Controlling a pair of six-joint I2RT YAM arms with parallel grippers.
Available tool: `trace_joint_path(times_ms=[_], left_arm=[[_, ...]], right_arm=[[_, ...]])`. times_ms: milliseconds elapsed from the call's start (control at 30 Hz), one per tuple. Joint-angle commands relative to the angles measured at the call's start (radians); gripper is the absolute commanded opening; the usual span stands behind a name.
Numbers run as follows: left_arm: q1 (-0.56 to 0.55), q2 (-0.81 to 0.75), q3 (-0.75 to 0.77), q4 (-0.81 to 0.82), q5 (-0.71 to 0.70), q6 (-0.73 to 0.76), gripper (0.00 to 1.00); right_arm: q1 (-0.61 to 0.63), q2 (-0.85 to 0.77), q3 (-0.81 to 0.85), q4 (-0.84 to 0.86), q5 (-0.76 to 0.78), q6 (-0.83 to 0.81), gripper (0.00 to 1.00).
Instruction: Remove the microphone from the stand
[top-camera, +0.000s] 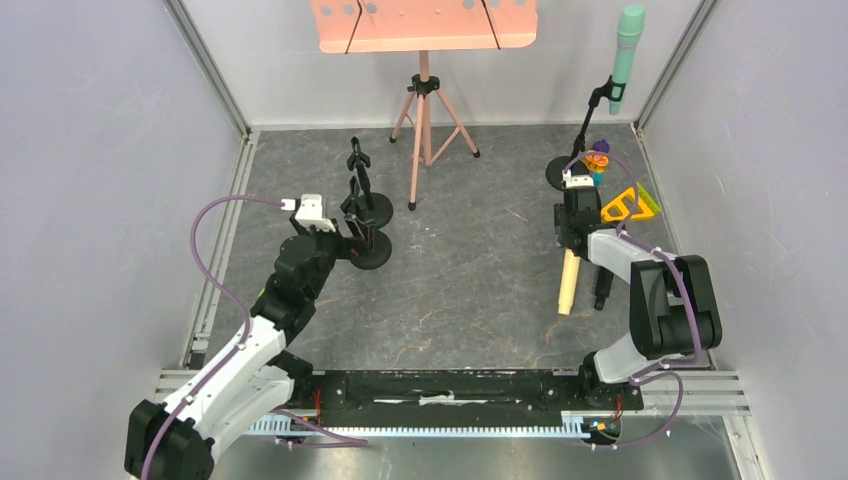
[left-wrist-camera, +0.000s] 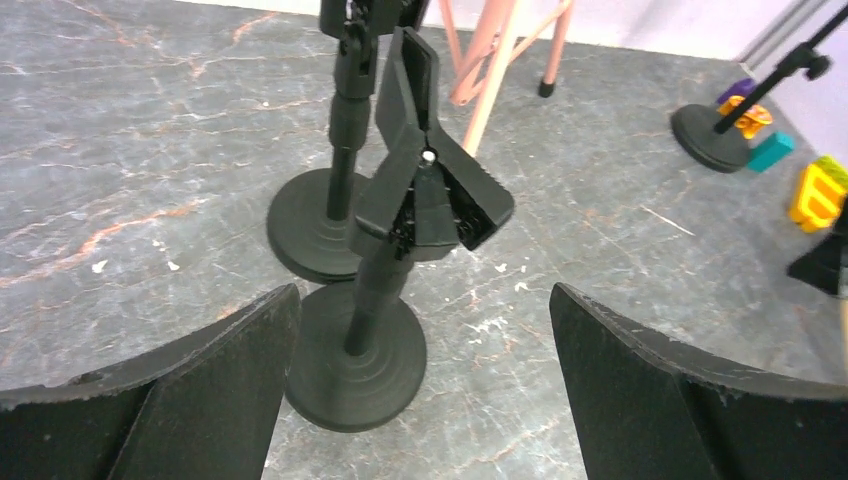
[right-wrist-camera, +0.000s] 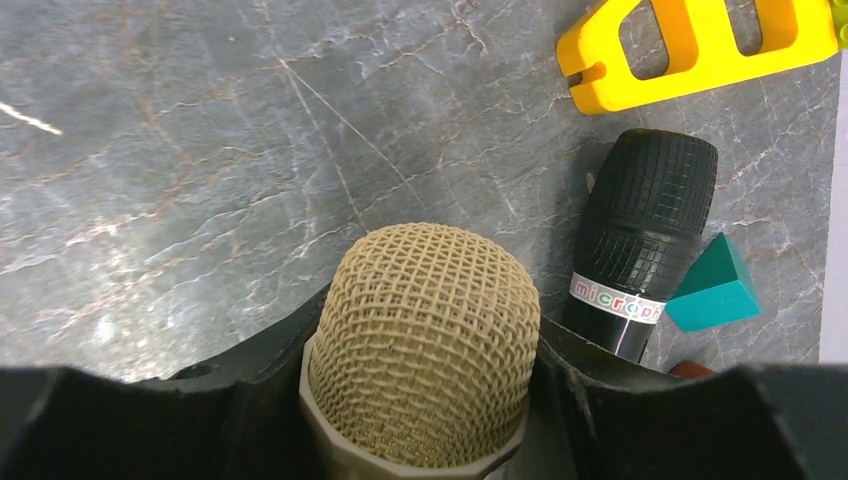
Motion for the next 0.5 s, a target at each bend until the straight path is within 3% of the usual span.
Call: trace_joint_path(times_ms=[0,267,467], left_arm=[[0.002,-0.044,0.025,-0.059,0.102,-0.077,1.0],[0.002,-0.006,0.114,-0.02,0.466,-0.085,1.0],[0.001,0.089,0.147,0.1,0.65,-0.158,1.0]], right_arm=[[-0.015,0.052,-0.026,0.075,0.074,-0.023,0.19],[-0.04,0.057,-0.037,0.101,0.114,-0.037,0.21],[-0.044,0.077,-0.032,0.129,0.174,-0.135,0.23]])
